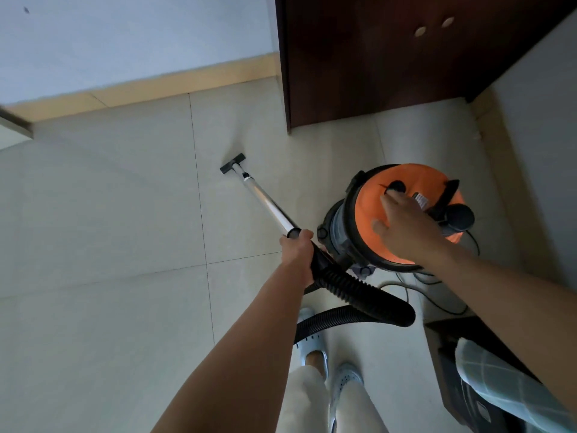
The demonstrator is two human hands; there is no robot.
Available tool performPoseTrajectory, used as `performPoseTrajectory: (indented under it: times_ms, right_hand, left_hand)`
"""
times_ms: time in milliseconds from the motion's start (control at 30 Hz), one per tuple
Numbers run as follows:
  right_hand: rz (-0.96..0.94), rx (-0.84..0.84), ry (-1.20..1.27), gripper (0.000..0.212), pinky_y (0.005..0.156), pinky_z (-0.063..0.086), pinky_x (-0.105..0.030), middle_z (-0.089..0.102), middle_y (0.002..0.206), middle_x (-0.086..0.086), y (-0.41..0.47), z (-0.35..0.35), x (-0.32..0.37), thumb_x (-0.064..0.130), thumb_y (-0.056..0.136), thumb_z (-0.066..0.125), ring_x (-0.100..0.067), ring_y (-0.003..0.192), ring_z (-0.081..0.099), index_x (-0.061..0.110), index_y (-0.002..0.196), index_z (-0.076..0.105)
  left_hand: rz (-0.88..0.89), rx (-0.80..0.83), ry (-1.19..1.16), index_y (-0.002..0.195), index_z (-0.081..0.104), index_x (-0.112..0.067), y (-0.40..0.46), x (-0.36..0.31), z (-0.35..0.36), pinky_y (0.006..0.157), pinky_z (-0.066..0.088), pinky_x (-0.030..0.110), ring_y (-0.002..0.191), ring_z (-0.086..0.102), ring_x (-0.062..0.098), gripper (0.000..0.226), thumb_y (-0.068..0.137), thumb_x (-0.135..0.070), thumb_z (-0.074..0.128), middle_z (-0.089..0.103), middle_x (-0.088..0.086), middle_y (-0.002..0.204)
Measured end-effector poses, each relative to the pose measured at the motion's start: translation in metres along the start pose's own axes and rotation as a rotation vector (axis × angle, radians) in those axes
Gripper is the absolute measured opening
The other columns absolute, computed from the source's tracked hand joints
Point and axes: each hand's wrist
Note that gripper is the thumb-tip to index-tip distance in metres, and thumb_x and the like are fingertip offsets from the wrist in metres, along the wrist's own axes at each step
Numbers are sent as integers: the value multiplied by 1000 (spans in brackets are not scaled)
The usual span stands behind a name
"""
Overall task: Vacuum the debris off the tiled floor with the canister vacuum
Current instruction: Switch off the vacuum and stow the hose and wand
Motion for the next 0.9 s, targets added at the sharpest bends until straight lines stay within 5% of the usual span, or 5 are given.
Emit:
performPoseTrajectory:
  times_ms: [133,433,567,667,900]
  right_hand:
    - [3,76,-35,69,126,11,-44,-2,173,-11,16,3,-6,28,109,39,-27,159,-2,3,163,6]
    - [19,150,-62,64,125,15,-45,-2,173,-14,18,-4,4,25,107,35,-27,159,3,0,161,12]
    - [-14,142,-134,51,115,32,-43,29,164,-19,15,-14,5,22,106,38,-31,150,30,-2,151,34]
    - [-82,0,-355,27,99,45,-42,61,130,-13,8,-16,-2,18,103,43,-29,121,55,6,121,58]
    - [-235,-46,-801,40,105,39,-39,60,134,-3,-5,-30,-32,41,103,44,-21,125,53,16,132,57]
  left_hand:
    - [-9,-11,26,127,35,-12,1,-1,3,60,58,37,62,59,24,37,95,-17,52,55,16,88]
    - [-23,-4,1,129,35,-16,-3,-6,9,60,57,37,61,58,22,37,96,-17,51,53,14,87]
    - [-19,-32,23,132,35,-17,-5,-7,14,64,58,38,60,57,22,40,96,-17,52,54,13,77]
    - [-7,-44,40,133,33,-16,-6,-8,17,62,57,37,59,57,21,42,95,-17,52,54,13,79]
    - [11,-63,89,133,33,-15,-6,-7,23,63,58,38,61,59,23,42,95,-17,51,55,14,80]
Point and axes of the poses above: each hand's wrist, its own y-axis towards the middle knuckle, its own z-axis out of the palm, x = y × z
